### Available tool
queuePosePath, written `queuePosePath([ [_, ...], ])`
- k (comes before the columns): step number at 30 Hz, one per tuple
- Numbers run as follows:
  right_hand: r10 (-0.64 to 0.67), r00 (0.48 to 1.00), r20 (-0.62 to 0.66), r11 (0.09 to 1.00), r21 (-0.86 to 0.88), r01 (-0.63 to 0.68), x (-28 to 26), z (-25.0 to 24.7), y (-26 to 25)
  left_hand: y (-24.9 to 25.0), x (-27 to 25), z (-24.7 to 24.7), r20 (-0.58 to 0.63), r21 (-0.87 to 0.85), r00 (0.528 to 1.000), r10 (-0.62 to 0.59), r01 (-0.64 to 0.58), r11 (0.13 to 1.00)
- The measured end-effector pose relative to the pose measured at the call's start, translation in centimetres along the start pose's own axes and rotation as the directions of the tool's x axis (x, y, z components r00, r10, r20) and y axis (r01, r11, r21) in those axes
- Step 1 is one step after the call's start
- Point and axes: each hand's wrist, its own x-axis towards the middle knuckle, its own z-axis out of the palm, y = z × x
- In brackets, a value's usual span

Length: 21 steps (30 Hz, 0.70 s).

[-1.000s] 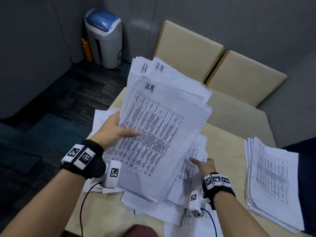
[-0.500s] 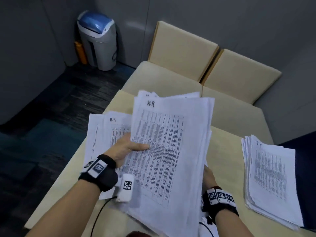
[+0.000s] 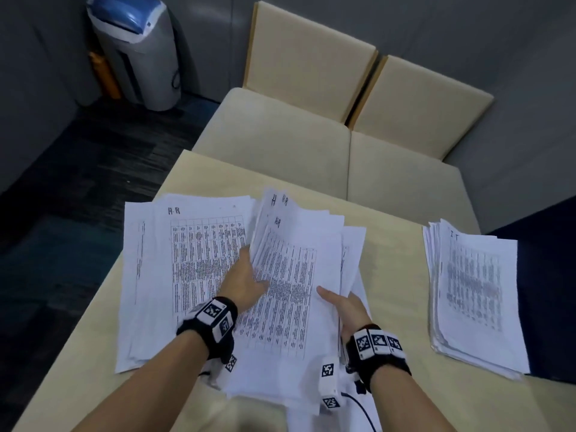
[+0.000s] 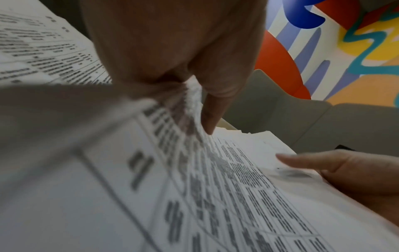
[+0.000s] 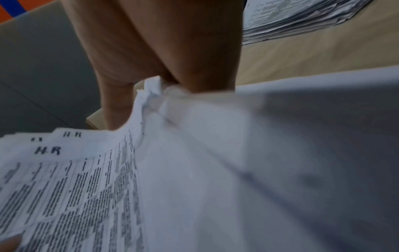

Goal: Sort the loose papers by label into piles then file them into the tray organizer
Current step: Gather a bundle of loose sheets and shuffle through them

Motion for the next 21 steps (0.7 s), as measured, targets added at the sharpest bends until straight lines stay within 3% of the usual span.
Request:
queuePosePath([
  [3,-0.025,0.999,-0.032,0.999,-0.036,0.024,-0.3,-0.6,-0.4,0.5,-0.5,-0.6,0.068,-0.014,0.996,0.056,-0.055,0.998],
  [6,-0.108,0.993,0.053,0.994,0.021,0.107,-2.7,-1.8,-2.1,1.1,-1.4,-1.6,0.052,-0.146,0.997,0.053,-0.045,0.988],
  [13,-0.440,0.879,0.182,0.898,0.101,0.428,-9.3,-5.4,-7.1,6.1,-3.8,-3.8,0.094,-0.418,0.989,0.111,-0.062,0.906],
  [16,-0.515,0.849,0.120,0.857,0.096,0.506,-10.0,-3.5,-8.2,9.7,-5.2,-3.1,0.037,-0.488,0.978,0.204,-0.161,0.858],
  [21,-0.654,0.748,-0.117,0.753,-0.004,0.658,-10.4,-2.2,-9.9,12.9,-6.0,-4.3,-0.245,-0.596,0.928,0.282,-0.373,0.711],
])
